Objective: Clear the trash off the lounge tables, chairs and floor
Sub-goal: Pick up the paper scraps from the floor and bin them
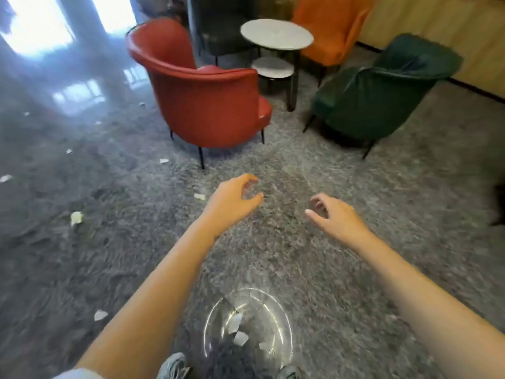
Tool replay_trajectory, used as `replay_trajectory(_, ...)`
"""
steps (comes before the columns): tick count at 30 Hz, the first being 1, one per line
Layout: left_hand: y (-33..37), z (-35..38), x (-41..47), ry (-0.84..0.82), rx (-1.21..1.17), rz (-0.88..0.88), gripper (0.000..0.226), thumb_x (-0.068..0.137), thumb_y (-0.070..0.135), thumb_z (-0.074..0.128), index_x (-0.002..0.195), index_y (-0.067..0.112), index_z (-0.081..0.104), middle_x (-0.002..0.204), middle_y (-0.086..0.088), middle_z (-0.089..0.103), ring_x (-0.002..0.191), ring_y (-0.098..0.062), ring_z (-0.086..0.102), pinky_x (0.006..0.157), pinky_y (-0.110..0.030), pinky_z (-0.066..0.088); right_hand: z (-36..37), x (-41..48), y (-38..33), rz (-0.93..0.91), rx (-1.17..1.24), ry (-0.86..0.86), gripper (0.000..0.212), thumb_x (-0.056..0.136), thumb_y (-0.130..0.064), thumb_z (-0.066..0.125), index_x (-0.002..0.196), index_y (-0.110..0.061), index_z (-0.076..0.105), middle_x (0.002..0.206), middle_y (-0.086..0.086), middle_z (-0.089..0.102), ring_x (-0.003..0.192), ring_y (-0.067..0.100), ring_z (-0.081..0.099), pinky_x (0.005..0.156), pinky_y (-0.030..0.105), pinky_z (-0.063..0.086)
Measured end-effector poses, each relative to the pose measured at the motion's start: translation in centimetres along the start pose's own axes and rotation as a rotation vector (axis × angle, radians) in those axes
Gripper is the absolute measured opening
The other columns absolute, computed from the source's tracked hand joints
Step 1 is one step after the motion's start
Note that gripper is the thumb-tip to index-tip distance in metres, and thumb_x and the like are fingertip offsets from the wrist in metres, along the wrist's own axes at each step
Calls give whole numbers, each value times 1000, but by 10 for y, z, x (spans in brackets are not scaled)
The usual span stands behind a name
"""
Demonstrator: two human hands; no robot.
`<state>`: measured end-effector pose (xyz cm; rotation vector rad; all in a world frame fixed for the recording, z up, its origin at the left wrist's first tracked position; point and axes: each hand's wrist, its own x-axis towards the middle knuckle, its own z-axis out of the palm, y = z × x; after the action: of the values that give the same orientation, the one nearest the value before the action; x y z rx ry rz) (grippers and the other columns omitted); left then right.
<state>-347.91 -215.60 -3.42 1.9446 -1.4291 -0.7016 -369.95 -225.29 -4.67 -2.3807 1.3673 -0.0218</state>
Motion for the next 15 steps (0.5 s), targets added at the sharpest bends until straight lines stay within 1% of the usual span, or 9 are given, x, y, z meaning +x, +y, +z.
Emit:
replay_trajectory(2, -7, -2, -20, 105, -5, -117, 39, 85, 31, 63, 120, 16, 57, 104, -2, 63, 99, -17, 59, 86, -27, 44, 4, 23, -8, -164, -32, -56, 43, 91, -45, 50, 123, -17, 50, 116, 5, 60, 107, 24, 57, 92, 41, 44)
replay_trajectory(4, -14, -3, -44, 204, -13, -223, 37, 84, 29, 64, 118, 16, 58, 106, -3, 64, 99, -17, 60, 89, -29, 46, 13, 39, -20, -302, -68, -93, 43, 91, -45, 50, 123, -16, 50, 118, 6, 60, 109, 25, 56, 93, 42, 43)
replay_trajectory(7, -22, -2, -78, 319, 1, -348, 36, 84, 28, 65, 117, 15, 59, 105, -4, 64, 95, -15, 59, 87, -25, 43, 32, 47, -39, -463, -80, -136, 42, 89, -45, 52, 120, -16, 52, 119, 8, 60, 111, 26, 54, 93, 41, 42)
replay_trajectory(10, -27, 11, -107, 377, 4, -438, 36, 84, 27, 65, 117, 14, 59, 106, -6, 64, 96, -16, 58, 88, -27, 43, 56, 41, -47, -550, -63, -214, 41, 89, -42, 54, 120, -14, 53, 119, 9, 60, 111, 26, 55, 93, 41, 42)
replay_trajectory(15, -58, 61, -142, 388, -42, -561, 38, 84, 26, 65, 119, 13, 58, 109, -6, 64, 101, -17, 59, 90, -28, 44, 118, 32, -36, -599, -77, -326, 43, 88, -43, 55, 122, -16, 51, 123, 6, 59, 115, 23, 53, 95, 39, 41)
